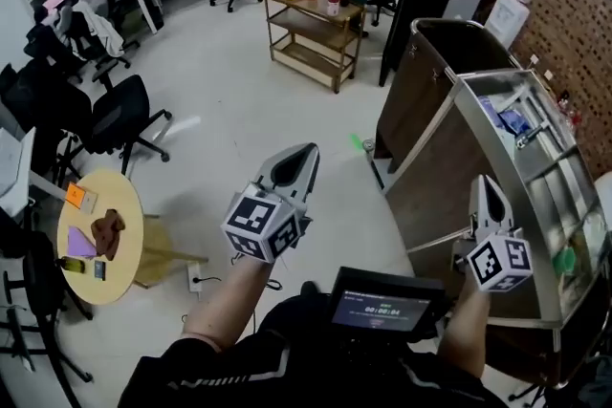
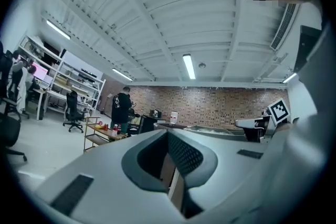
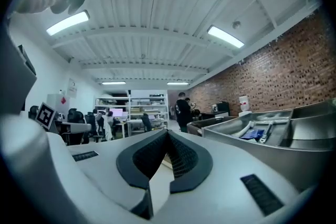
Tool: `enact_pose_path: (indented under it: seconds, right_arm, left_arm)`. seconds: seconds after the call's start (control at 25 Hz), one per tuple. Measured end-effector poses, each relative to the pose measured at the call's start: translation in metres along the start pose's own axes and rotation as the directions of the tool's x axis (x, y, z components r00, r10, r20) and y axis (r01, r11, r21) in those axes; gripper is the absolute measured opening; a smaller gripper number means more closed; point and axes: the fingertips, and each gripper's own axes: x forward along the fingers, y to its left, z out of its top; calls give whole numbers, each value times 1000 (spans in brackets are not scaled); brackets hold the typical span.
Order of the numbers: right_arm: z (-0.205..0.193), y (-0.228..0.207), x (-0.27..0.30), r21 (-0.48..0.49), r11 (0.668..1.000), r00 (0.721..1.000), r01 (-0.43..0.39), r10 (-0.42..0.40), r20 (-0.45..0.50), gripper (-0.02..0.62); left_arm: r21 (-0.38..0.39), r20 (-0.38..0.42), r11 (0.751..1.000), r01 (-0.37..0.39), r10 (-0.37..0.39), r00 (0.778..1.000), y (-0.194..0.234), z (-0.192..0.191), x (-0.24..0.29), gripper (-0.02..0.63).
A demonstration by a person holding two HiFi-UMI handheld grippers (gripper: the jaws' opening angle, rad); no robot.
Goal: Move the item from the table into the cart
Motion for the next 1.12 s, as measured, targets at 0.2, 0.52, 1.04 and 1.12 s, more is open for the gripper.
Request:
enact_pose_path:
  seconds: [0.2,0.52,1.04,1.12]
  right_arm:
    - [-9,64,76,1,986,986,-165,165,-16,0]
    - [-25,136,207,26,897,895,-442,442,-51,0]
    - [-64,369,378,80,618,614,-782,787,-64,0]
    - [-75,434,383,87,566,562,-820,824,-66,0]
  left_arm:
    - [-18,8,992,-125,125,992,66,0,-22,0]
    - [-11,3,927,-375,375,927,153,15,-43,0]
    - [-46,59,631,-775,776,628,312,27,-185,0]
    - [-62,70,580,-812,814,576,336,25,-235,0]
